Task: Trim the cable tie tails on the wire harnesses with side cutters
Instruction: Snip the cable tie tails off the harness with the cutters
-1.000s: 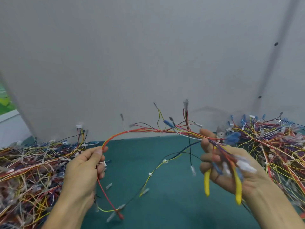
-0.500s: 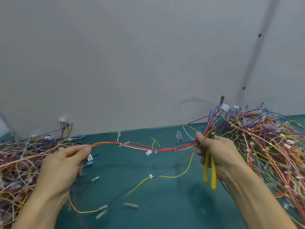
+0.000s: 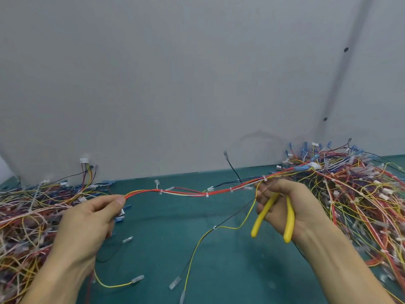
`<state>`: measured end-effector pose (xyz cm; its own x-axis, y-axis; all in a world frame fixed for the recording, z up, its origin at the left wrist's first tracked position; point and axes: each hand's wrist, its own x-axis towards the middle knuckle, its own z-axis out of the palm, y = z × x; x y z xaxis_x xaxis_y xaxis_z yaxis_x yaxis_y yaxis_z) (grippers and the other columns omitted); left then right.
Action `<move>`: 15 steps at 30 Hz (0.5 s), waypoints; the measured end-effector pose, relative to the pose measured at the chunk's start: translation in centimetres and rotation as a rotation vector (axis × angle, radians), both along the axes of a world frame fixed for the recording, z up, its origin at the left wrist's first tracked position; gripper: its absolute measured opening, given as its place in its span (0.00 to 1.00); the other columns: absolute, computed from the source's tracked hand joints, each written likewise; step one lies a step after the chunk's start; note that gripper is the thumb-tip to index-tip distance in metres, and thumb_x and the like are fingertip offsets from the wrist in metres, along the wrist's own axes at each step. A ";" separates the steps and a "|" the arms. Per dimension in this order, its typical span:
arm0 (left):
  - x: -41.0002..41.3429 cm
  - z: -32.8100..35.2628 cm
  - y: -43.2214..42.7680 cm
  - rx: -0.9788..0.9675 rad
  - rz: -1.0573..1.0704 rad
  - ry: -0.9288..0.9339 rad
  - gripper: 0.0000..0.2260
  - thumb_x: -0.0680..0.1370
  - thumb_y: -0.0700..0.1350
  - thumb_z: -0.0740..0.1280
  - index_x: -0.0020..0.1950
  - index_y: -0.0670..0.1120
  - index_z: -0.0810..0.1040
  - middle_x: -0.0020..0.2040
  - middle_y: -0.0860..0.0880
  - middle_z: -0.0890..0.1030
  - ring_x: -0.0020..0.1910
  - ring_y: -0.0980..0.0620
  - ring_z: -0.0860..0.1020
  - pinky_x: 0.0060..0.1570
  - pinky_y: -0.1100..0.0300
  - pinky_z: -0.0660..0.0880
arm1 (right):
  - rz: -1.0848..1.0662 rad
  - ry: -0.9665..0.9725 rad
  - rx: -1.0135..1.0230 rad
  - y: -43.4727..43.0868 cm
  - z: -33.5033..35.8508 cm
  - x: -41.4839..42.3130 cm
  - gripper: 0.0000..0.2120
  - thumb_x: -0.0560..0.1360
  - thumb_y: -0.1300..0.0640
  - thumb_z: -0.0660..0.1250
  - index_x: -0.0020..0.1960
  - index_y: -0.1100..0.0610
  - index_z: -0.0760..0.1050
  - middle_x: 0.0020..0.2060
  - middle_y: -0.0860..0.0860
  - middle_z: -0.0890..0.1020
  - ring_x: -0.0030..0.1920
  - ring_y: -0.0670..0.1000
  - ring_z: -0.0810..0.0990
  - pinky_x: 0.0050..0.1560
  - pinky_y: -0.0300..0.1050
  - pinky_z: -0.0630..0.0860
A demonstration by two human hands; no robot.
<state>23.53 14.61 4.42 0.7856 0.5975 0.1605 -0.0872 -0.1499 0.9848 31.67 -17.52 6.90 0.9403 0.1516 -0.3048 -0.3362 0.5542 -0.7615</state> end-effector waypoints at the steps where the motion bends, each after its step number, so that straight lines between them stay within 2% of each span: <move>1: 0.0 0.0 -0.1 0.003 -0.005 0.001 0.05 0.75 0.42 0.70 0.41 0.46 0.84 0.23 0.49 0.68 0.24 0.51 0.62 0.31 0.57 0.59 | 0.011 -0.016 0.026 0.0 0.1 -0.1 0.11 0.72 0.68 0.53 0.37 0.56 0.68 0.30 0.51 0.79 0.32 0.50 0.77 0.36 0.45 0.64; 3: -0.1 0.2 -0.3 0.012 -0.018 -0.002 0.05 0.75 0.42 0.70 0.41 0.46 0.84 0.23 0.48 0.68 0.24 0.51 0.62 0.30 0.59 0.59 | 0.012 -0.034 0.039 0.1 0.2 -0.2 0.12 0.72 0.69 0.55 0.39 0.55 0.71 0.31 0.49 0.80 0.35 0.49 0.76 0.37 0.44 0.64; 6: -0.3 0.5 -0.6 0.016 -0.037 -0.010 0.05 0.75 0.42 0.71 0.40 0.47 0.85 0.24 0.50 0.69 0.24 0.52 0.63 0.23 0.66 0.61 | -0.032 -0.045 0.018 0.1 0.1 -0.1 0.08 0.74 0.65 0.64 0.42 0.53 0.72 0.31 0.47 0.79 0.34 0.47 0.77 0.37 0.44 0.66; 9: -0.3 0.8 -0.9 0.032 -0.063 -0.012 0.06 0.75 0.43 0.71 0.40 0.50 0.85 0.25 0.49 0.71 0.27 0.51 0.64 0.29 0.60 0.62 | -0.107 -0.059 -0.042 0.4 0.1 -0.2 0.04 0.74 0.61 0.68 0.43 0.54 0.74 0.29 0.48 0.79 0.33 0.47 0.79 0.35 0.43 0.68; 12: -0.4 1.0 -1.4 0.037 -0.091 -0.022 0.07 0.75 0.43 0.70 0.40 0.53 0.85 0.26 0.48 0.71 0.28 0.50 0.65 0.33 0.56 0.63 | -0.184 -0.058 -0.057 0.8 0.8 -0.2 0.09 0.77 0.67 0.61 0.42 0.55 0.71 0.32 0.50 0.77 0.31 0.48 0.80 0.36 0.45 0.69; 15: -0.4 1.0 -1.7 0.046 -0.092 -0.016 0.07 0.75 0.43 0.70 0.41 0.54 0.85 0.25 0.48 0.71 0.28 0.50 0.67 0.35 0.55 0.65 | -0.141 -0.068 0.051 0.8 2.1 -0.4 0.14 0.73 0.72 0.51 0.40 0.57 0.69 0.36 0.52 0.73 0.40 0.51 0.79 0.39 0.44 0.67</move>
<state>23.11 12.88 5.46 0.8338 0.5151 0.1986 -0.1179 -0.1852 0.9756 31.22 -16.74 8.95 0.9714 0.0308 -0.2352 -0.2014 0.6309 -0.7492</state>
